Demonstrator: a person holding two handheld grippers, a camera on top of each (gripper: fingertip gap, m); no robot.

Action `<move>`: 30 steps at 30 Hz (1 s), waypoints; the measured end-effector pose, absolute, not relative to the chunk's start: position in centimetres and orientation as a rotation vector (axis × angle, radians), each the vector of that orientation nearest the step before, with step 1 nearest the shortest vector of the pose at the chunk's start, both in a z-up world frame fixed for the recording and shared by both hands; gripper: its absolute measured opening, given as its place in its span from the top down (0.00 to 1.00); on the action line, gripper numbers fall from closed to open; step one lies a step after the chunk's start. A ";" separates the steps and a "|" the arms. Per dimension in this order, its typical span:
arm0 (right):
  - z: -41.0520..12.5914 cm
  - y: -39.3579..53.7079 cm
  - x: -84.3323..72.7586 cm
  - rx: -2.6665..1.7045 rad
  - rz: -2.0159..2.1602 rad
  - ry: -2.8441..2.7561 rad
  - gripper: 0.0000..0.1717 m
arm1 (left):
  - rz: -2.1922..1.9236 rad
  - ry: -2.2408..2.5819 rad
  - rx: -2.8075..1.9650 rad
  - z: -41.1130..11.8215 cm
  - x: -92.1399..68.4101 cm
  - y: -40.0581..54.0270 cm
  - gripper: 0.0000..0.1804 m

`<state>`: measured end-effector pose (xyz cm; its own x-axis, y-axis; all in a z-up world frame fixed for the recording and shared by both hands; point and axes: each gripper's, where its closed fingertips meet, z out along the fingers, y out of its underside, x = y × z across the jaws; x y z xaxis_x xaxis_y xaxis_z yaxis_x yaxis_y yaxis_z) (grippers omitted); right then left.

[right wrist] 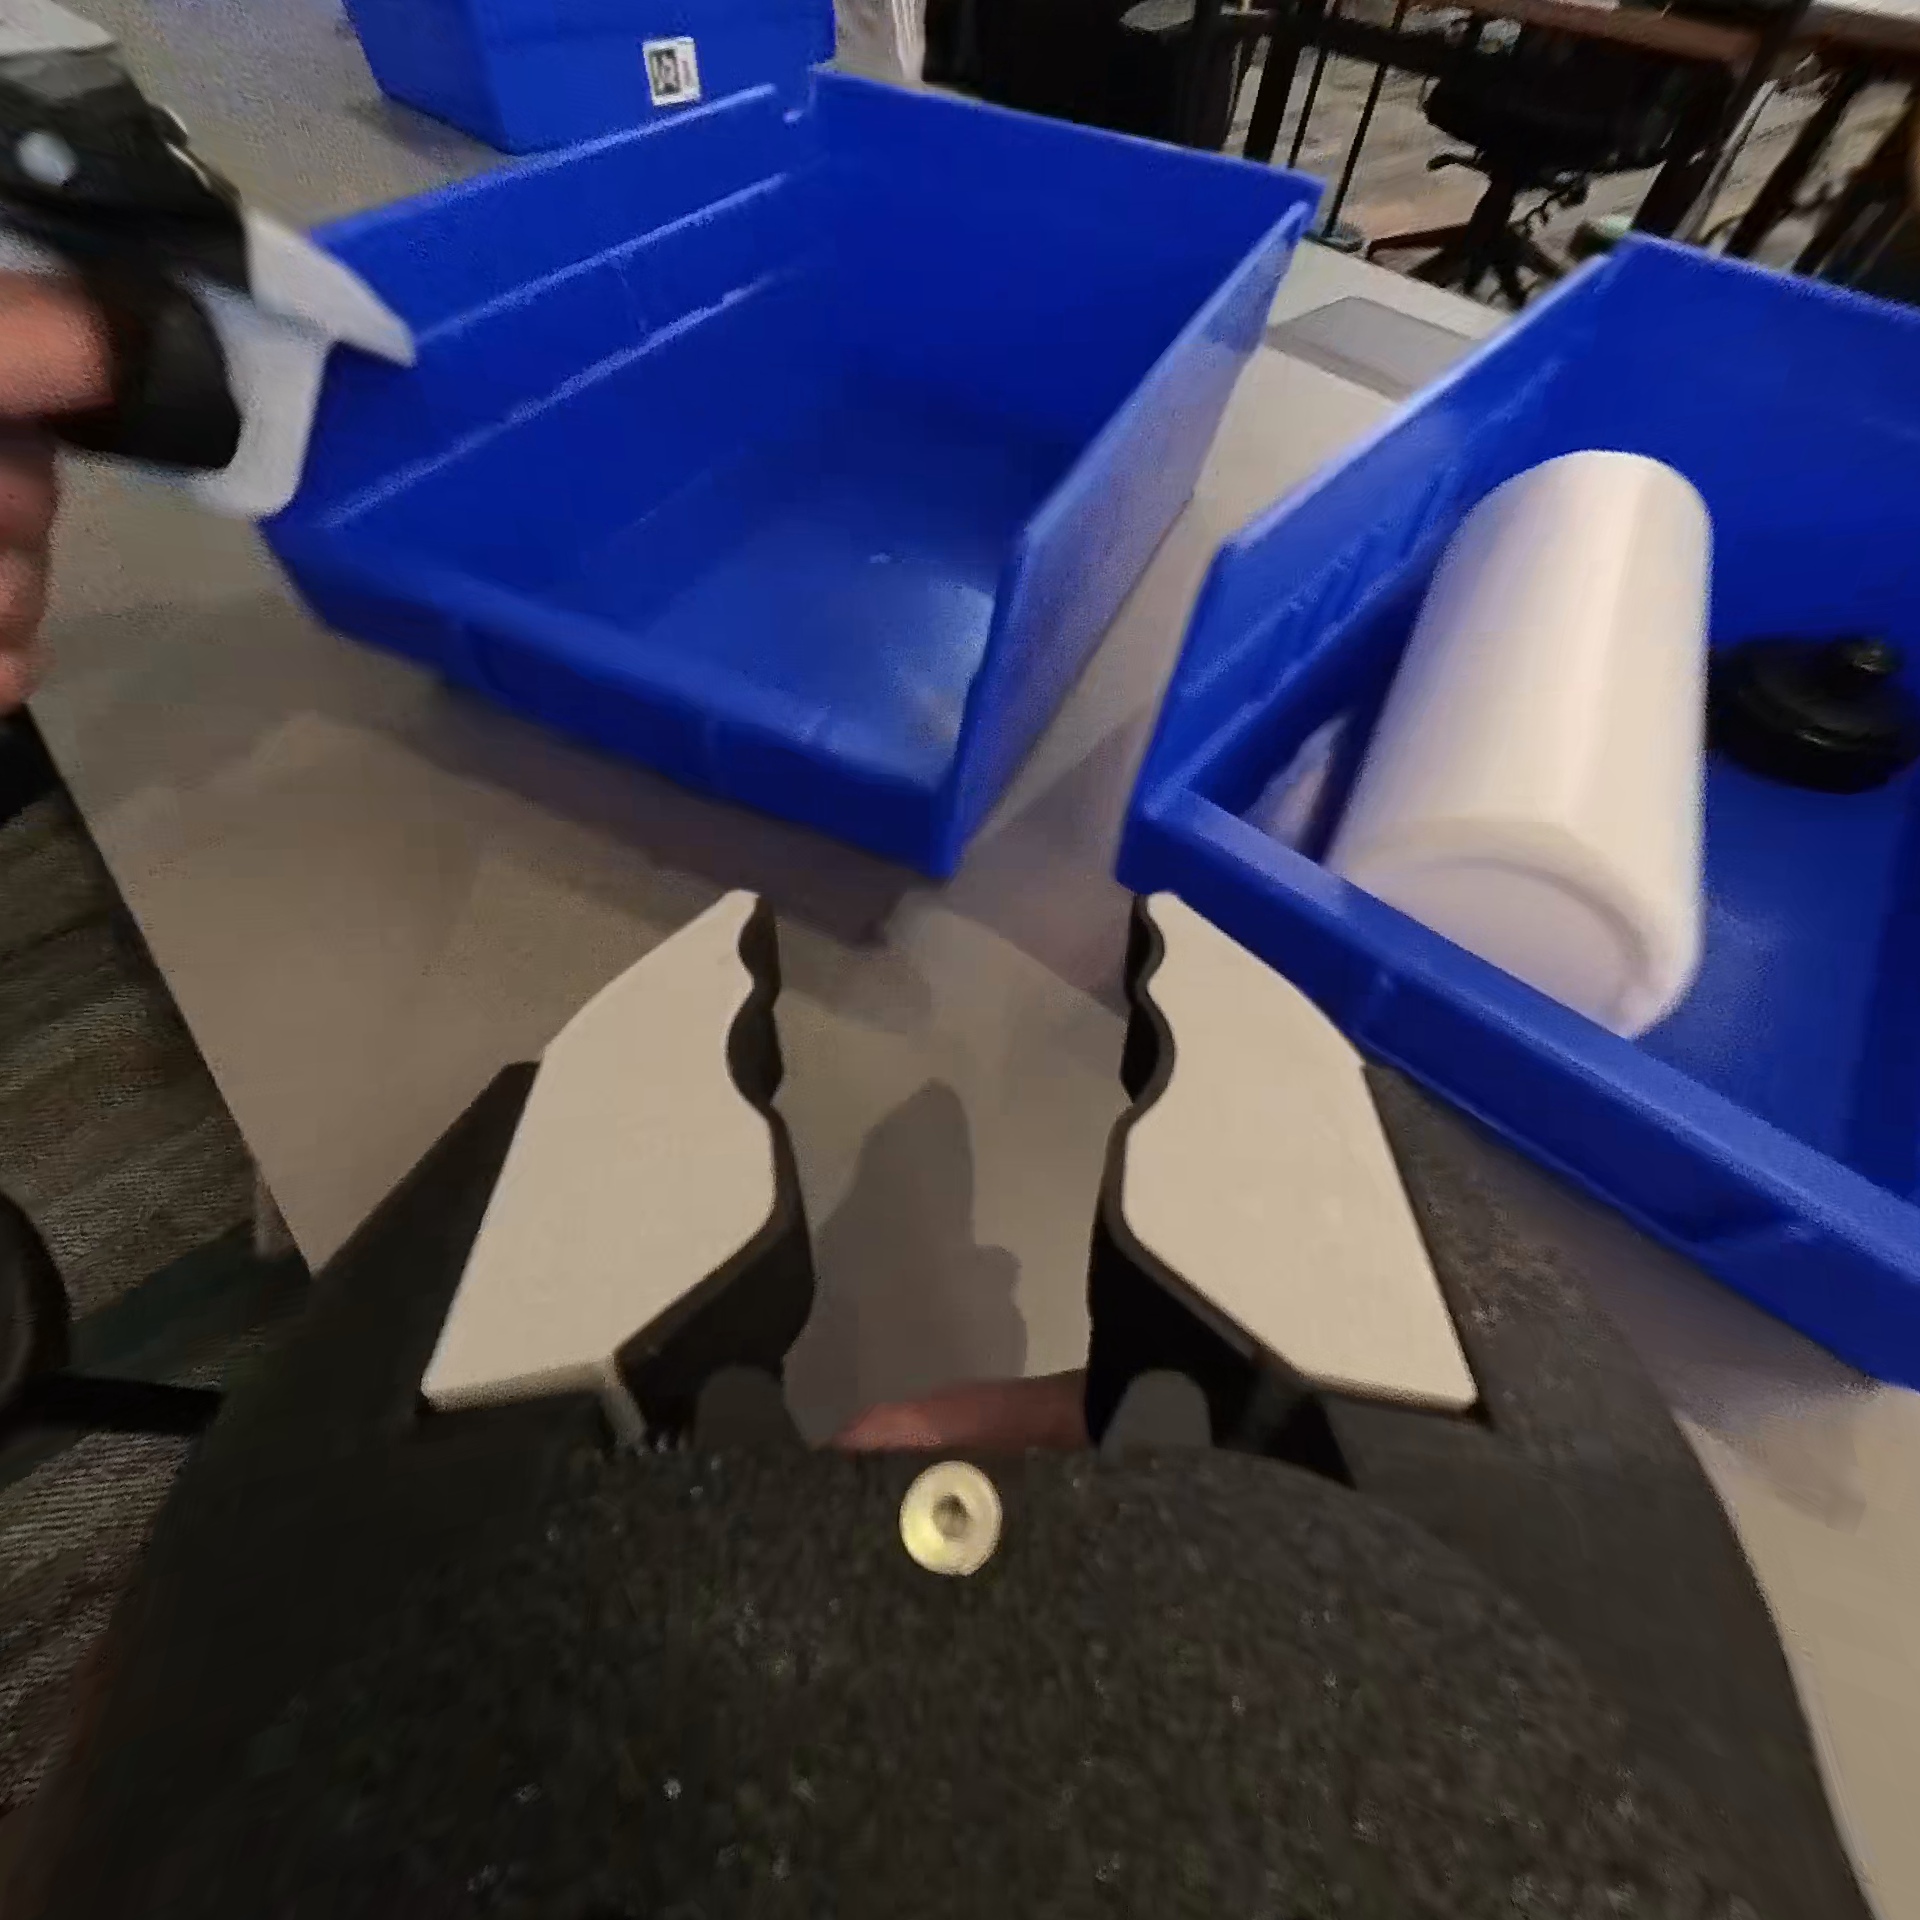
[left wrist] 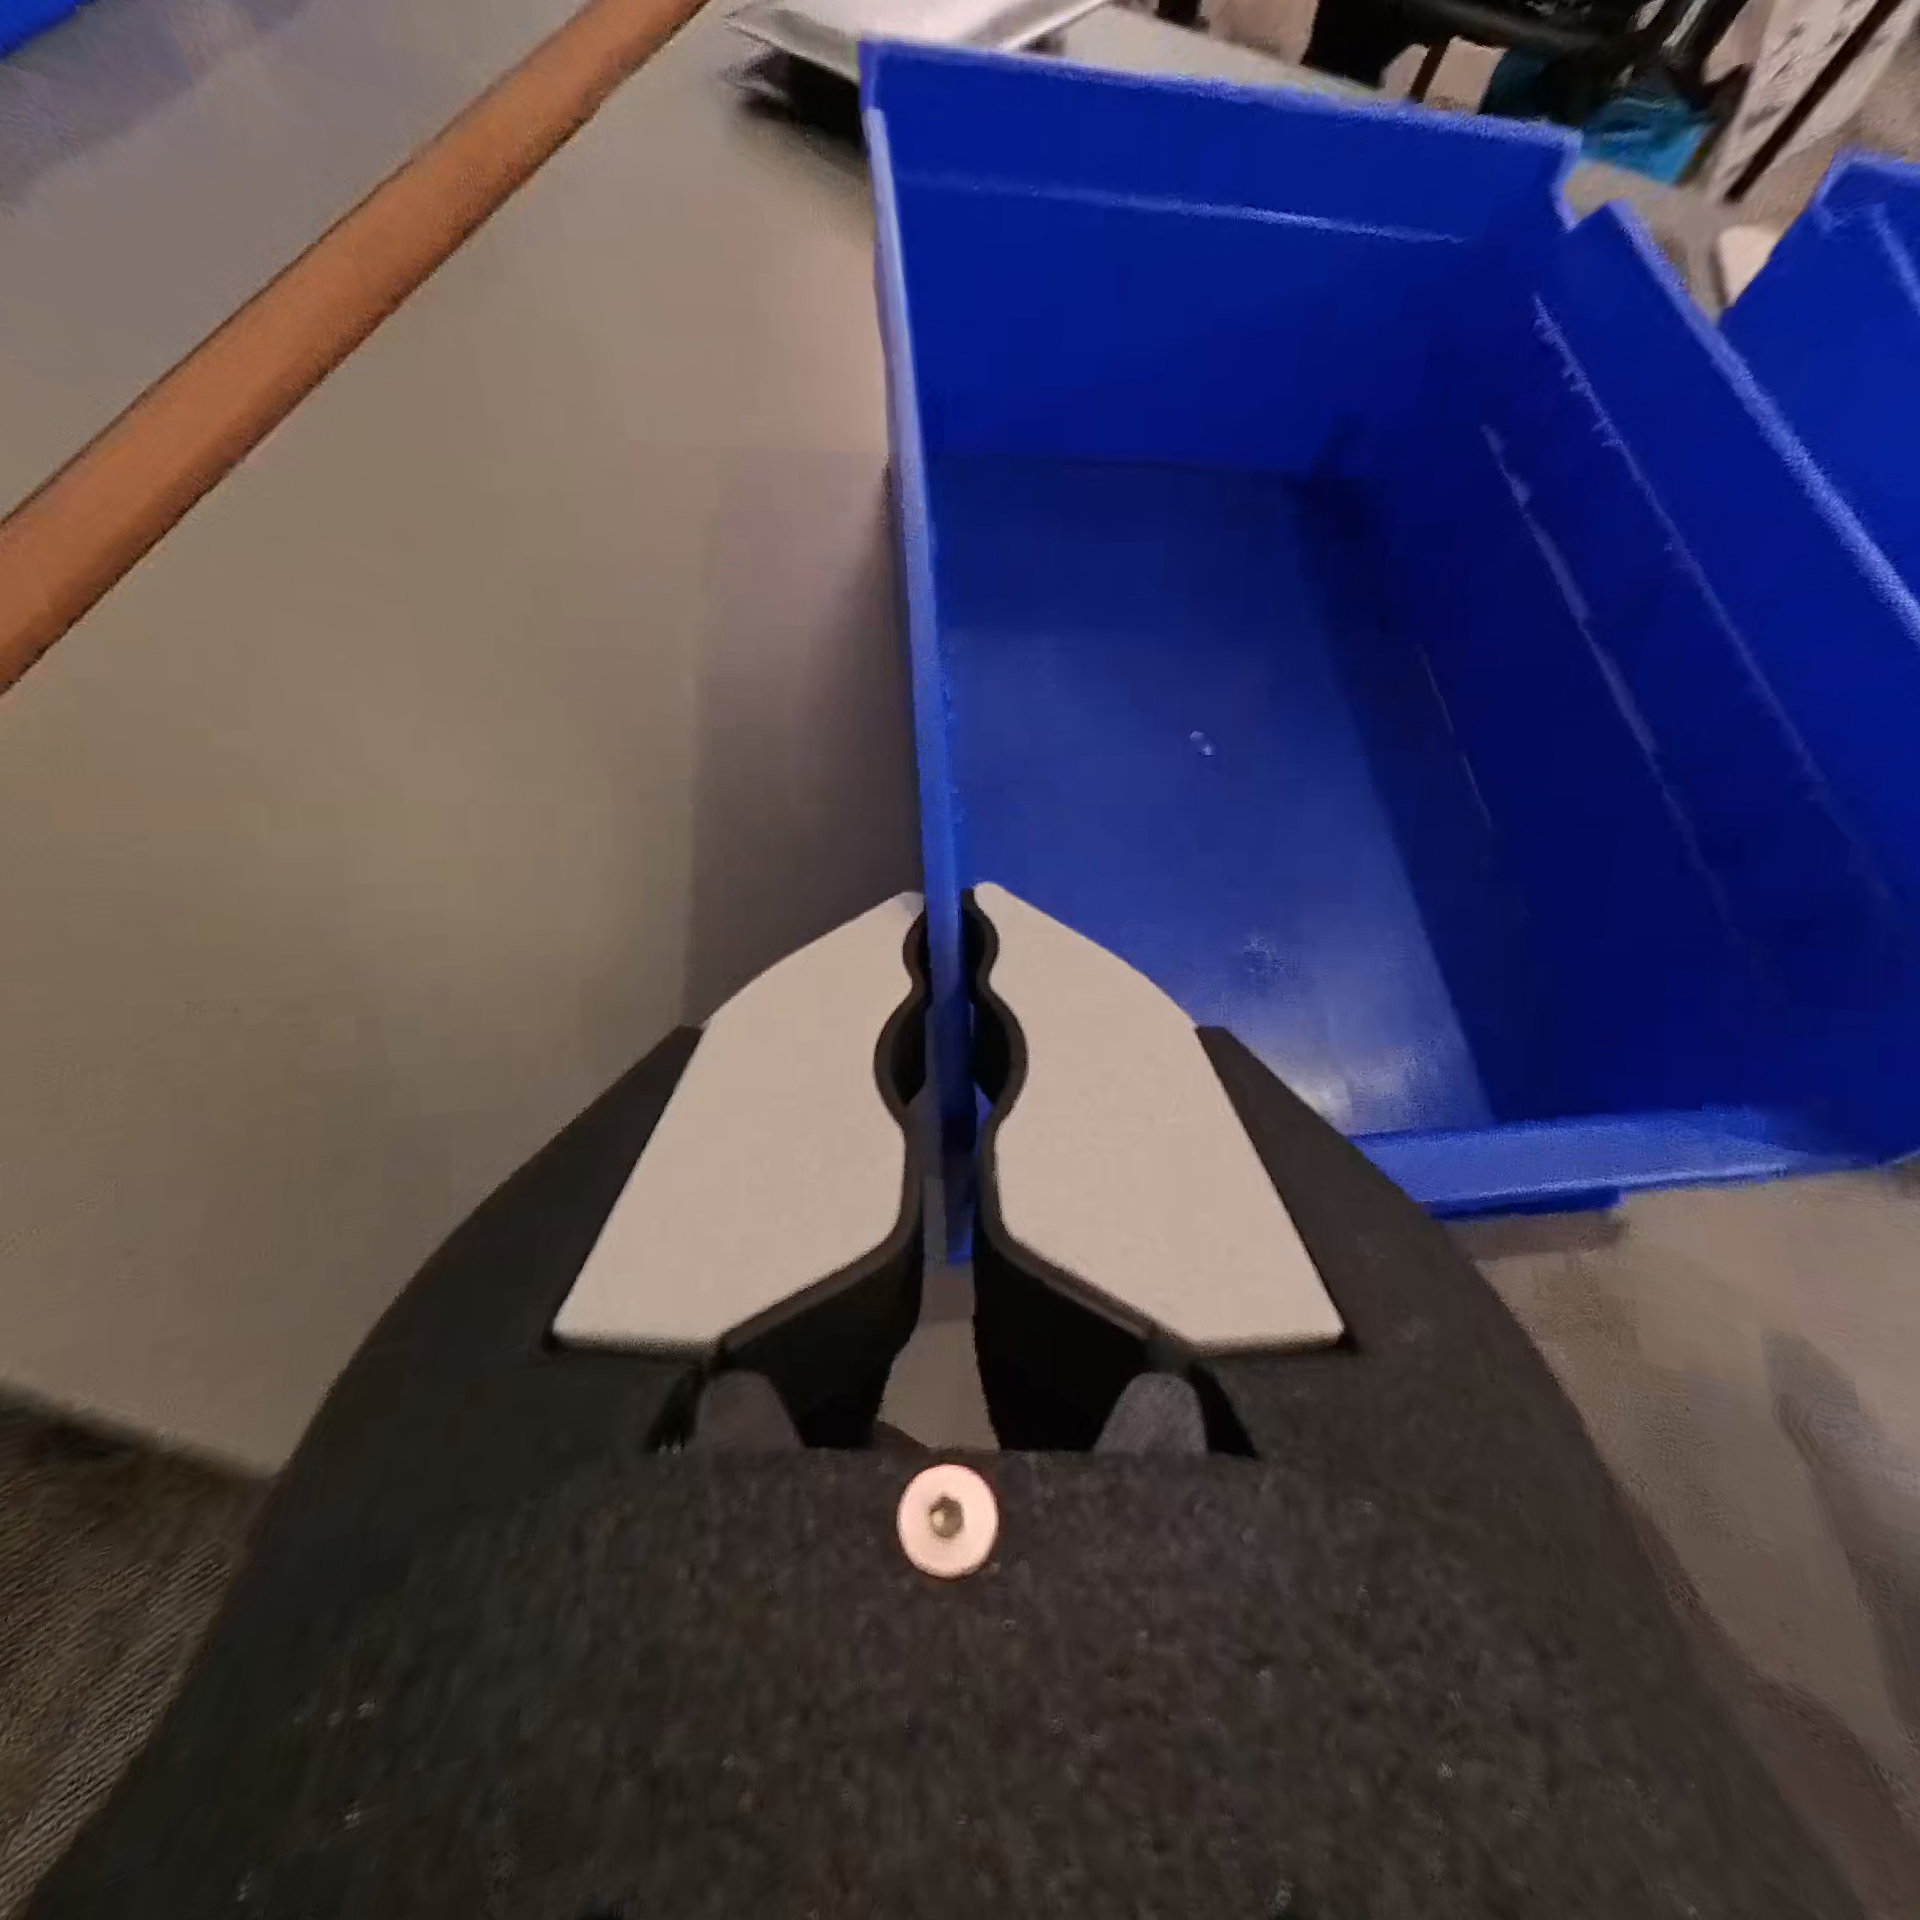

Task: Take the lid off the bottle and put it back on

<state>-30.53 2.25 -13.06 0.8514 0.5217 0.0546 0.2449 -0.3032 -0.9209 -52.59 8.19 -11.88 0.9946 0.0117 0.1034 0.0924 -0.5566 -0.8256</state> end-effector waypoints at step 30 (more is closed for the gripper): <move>10.2 3.3 -3.3 -1.573 -0.001 -0.003 0.97 | -0.178 0.441 -1.642 9.7 -20.3 7.8 0.98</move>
<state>-3.28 3.26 10.20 1.0000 0.0018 0.0025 0.0025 -0.0024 -1.0000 -20.30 7.84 9.66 0.9119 -0.3852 -0.1416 -0.1789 -0.0626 -0.9819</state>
